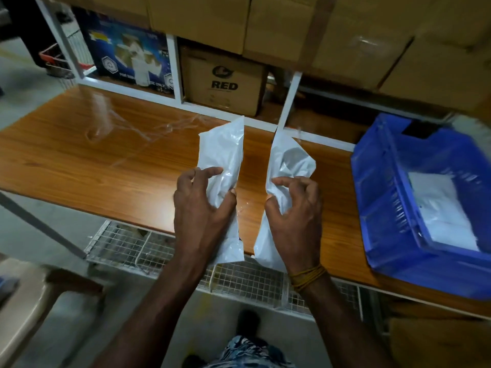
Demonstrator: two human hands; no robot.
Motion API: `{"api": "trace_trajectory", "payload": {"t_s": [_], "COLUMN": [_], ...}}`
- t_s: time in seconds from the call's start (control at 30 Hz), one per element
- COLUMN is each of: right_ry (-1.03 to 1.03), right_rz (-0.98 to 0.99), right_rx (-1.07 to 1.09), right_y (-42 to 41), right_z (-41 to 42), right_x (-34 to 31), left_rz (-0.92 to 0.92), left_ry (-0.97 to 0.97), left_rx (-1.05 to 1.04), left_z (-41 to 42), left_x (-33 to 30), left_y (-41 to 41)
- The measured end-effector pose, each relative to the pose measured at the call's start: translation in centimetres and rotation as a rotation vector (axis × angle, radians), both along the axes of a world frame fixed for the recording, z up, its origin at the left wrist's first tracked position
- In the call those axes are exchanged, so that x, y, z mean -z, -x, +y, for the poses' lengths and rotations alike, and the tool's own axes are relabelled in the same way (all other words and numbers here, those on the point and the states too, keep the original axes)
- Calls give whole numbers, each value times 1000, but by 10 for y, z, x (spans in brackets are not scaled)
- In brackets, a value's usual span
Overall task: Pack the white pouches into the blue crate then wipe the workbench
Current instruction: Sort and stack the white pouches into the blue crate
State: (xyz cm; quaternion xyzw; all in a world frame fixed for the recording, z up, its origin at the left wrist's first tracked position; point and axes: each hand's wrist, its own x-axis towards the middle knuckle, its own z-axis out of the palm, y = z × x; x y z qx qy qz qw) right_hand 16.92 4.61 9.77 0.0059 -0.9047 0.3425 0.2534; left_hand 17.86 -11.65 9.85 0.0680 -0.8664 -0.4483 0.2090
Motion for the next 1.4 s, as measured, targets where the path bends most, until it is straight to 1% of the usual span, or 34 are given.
{"api": "trace_trajectory", "payload": {"t_s": [0.2,0.37,0.57,0.7,0.8,0.87,0.97,1.03,1.1,1.23,1.4], "right_ry": [8,8,2,20,12,-4,11,19,5,-70,-170], "right_rz": [48,84,85,125,146,140,83,36,-25,-216,-411], "right_rx": [52,133,235,277,300,328,370,360,337,336,275], "right_y": [-13,-18,-17,-7,8,22,48,67,88,120,142], "right_z": [50,117,232,315,372,408,449,465,474,483,485], "right_x": [-13,-17,-19,-23,-22,-20,-14,-7,4,23,44], "left_rz": [9,23,24,12,24,-11,-71,-107,-183,-349,-428], "left_ry": [-28,-17,-15,-10,12,-13,1,50,113,254,372], "left_rx": [79,168,267,350,356,345,331,305,273,238,206], "left_z": [55,125,245,330,387,420,462,486,504,520,526], "left_x": [-1,1,-1,-8,-17,-23,-21,-16,-11,4,20], "left_y": [-1,11,33,49,68,81,101,115,128,151,167]}}
